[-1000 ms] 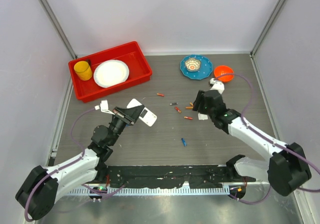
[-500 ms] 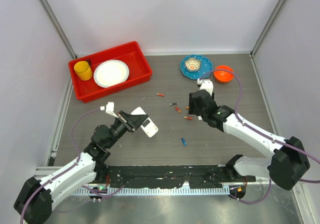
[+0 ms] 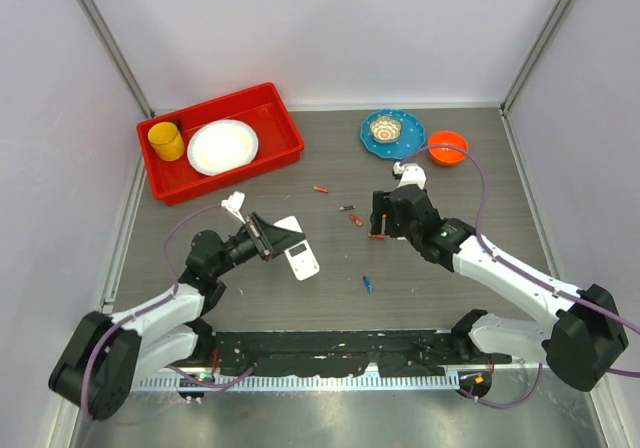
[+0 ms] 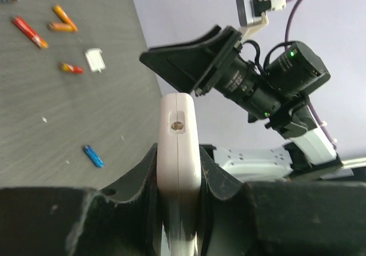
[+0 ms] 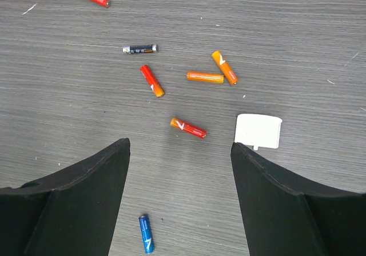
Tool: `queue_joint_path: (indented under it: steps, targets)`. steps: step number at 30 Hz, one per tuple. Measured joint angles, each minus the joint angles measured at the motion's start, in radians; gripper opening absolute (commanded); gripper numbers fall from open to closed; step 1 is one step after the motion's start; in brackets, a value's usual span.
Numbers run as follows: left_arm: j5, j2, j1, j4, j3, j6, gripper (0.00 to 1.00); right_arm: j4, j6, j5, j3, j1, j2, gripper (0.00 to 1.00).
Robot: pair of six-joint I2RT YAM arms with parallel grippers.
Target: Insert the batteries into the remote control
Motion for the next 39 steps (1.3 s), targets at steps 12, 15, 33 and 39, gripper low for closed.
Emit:
queue_joint_path:
  steps: [12, 15, 33, 39]
  targets:
    - [0.199, 0.151, 0.011, 0.254, 0.088, -0.127, 0.00, 0.097, -0.050, -0.031, 0.029, 0.000, 0.160, 0.70]
    - [0.198, 0.116, 0.011, 0.253, 0.077, -0.116, 0.00, 0.146, -0.078, -0.058, 0.031, 0.000, 0.216, 0.70]
    - [0.085, -0.081, 0.011, 0.093, -0.017, -0.041, 0.00, 0.209, -0.116, -0.099, 0.277, 0.000, 0.601, 0.80]
    - [0.083, -0.126, 0.011, 0.047, -0.022, -0.022, 0.00, 0.215, -0.055, -0.092, 0.291, 0.000, 0.658, 0.80]
